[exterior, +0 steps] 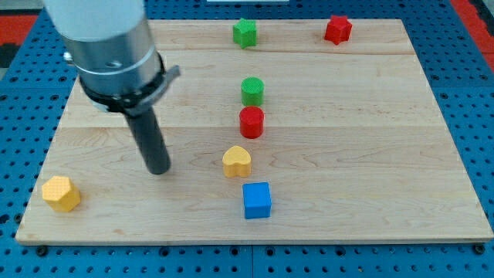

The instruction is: Slide yellow hexagon towards blue triangle

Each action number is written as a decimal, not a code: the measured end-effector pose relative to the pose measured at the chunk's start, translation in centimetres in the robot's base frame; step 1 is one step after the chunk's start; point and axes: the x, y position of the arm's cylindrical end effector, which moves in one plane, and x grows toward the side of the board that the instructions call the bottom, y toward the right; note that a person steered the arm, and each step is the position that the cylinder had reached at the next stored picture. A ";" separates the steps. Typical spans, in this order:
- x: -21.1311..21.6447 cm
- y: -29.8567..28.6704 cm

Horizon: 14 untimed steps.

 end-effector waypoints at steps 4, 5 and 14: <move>2.1 7.1; 7.9 4.6; -5.6 -9.1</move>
